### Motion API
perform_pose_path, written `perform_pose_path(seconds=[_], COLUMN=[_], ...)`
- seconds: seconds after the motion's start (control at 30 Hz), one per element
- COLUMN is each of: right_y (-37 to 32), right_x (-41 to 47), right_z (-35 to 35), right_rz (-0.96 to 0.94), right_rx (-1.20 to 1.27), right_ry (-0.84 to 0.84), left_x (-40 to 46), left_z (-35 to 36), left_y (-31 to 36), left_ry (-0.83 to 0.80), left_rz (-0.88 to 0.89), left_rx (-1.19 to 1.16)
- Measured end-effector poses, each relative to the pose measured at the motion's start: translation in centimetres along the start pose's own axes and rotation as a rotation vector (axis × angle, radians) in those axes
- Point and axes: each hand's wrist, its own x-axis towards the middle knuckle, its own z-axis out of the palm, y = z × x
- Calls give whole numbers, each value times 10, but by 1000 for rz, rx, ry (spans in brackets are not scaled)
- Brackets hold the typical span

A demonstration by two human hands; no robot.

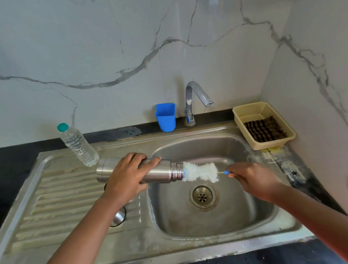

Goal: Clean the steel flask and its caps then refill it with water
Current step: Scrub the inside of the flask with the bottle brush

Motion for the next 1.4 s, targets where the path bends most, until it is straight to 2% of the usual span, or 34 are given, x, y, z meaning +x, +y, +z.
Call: perform_pose_path(seconds=[0.13, 0.27, 0.47, 0.57, 0.63, 0.7, 0.73, 0.8, 0.87, 0.9, 0.97, 1.07, 1.13, 1.2, 1.23, 1.3, 1.33, 1.37, 1.4], right_y=[-6, -15, -23, -28, -27, -29, -30, -34, -44, -48, -54, -59, -64, -69, -71, -73, -76, -77, -79], right_x=[3, -2, 3, 10, 16, 19, 19, 19, 18, 18, 18, 21, 23, 27, 30, 34, 36, 37, 38], right_z=[11, 7, -16, -24, -27, -28, -27, -25, -25, -25, -27, -29, -29, -26, -27, -30, -34, -37, -38], right_rz=[27, -50, -117, -53, 95, 231, 247, 195, 48, -23, -188, -362, -347, -211, -92, 188, 315, 403, 430], right_rx=[-15, 2, -121, -46, 155, 411, 448, 253, -73, -168, -297, -493, -535, -427, -276, 237, 505, 688, 755], right_ry=[52, 80, 114, -119, -343, -435, -437, -351, -58, 85, 267, 372, 373, 237, 60, -379, -518, -594, -613], left_x=[1, -6, -8, -8, -6, -2, 0, 3, 6, 7, 7, 5, 2, 3, 3, 6, 7, 8, 8], left_z=[4, 5, 5, 5, 6, 6, 5, 1, -3, -5, -7, -9, -10, -13, -14, -16, -17, -16, -16], left_y=[3, -1, 1, 0, -1, -2, -3, -7, -14, -18, -24, -27, -29, -31, -32, -35, -37, -38, -39], left_ry=[17, 12, 42, 43, 41, 40, 41, 48, 58, 54, 16, -43, -45, -39, -31, -20, -18, -13, -9], left_rz=[-21, -27, -47, -19, -14, -8, -4, -2, -25, -35, -27, -22, -40, -35, -13, 53, 80, 99, 109], left_rx=[-40, -72, -149, -149, -150, -146, -143, -141, -161, -176, -197, -218, -233, -216, -192, -135, -109, -90, -78])
